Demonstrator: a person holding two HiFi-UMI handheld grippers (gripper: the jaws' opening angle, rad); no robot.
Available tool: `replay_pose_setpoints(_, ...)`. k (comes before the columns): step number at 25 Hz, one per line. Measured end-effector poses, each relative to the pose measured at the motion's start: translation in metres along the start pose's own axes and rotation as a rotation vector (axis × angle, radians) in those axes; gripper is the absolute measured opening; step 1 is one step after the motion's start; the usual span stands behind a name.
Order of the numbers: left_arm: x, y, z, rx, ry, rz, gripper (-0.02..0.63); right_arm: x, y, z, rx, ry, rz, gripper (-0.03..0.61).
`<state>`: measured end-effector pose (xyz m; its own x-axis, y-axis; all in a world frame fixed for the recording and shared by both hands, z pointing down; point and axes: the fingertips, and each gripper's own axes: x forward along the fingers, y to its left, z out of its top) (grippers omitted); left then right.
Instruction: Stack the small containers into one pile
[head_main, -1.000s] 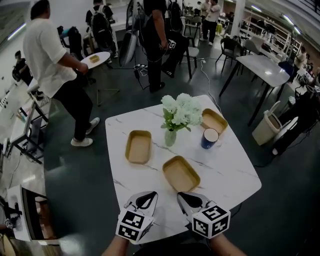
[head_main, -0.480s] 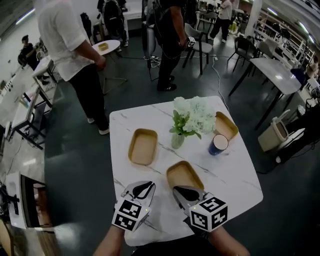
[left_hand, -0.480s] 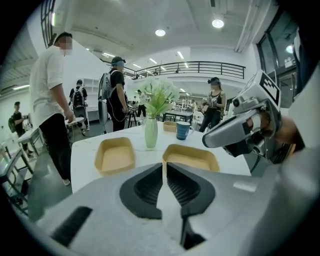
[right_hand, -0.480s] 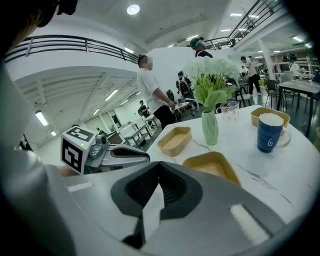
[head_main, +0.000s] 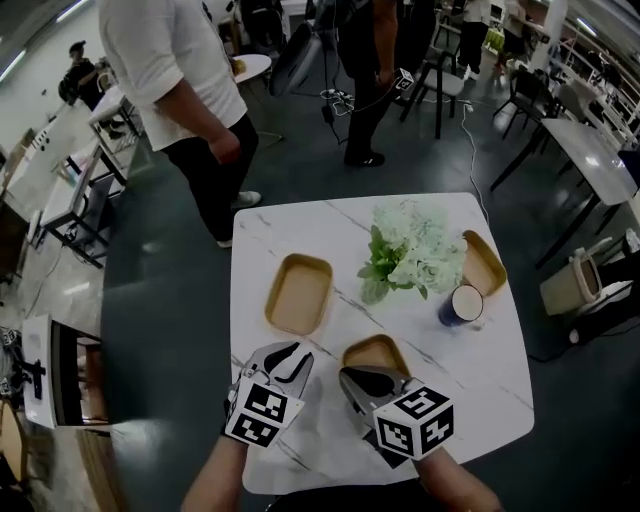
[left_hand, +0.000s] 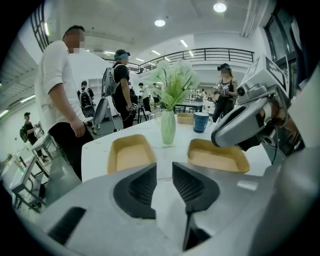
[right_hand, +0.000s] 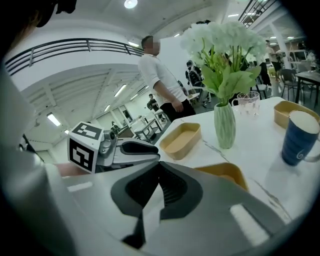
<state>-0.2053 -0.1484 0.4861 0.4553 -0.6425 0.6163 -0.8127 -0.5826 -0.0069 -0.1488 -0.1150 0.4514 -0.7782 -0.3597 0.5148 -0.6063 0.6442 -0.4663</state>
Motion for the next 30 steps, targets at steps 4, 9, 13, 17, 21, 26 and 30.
replay_pose_setpoints(4, 0.015, 0.011, 0.0, 0.052, 0.038, -0.011, 0.117, 0.012, -0.003, 0.004, -0.005, 0.02, 0.036, -0.003)
replay_pose_setpoints(9, 0.03, 0.023, -0.003, 0.19, 0.125, -0.04, 0.143, 0.024, -0.009, 0.008, 0.003, 0.044, 0.068, -0.002)
replay_pose_setpoints(13, 0.039, 0.029, -0.009, 0.314, 0.21, -0.092, 0.164, 0.032, -0.009, 0.008, 0.007, 0.066, 0.102, -0.002)
replay_pose_setpoints(17, 0.044, 0.034, -0.018, 0.41, 0.286, -0.168, 0.153, 0.038, -0.011, 0.006, 0.018, 0.081, 0.123, -0.002)
replay_pose_setpoints(21, 0.045, 0.035, -0.026, 0.522, 0.363, -0.242, 0.142, 0.044, -0.012, 0.005, 0.023, 0.094, 0.136, -0.002)
replay_pose_setpoints(26, 0.05, 0.039, -0.031, 0.631, 0.417, -0.273, 0.104, 0.05, -0.013, 0.003, 0.034, 0.104, 0.146, -0.003)
replay_pose_setpoints(30, 0.054, 0.038, -0.035, 0.692, 0.433, -0.288, 0.121, 0.053, -0.013, 0.002, 0.055, 0.105, 0.154, -0.002)
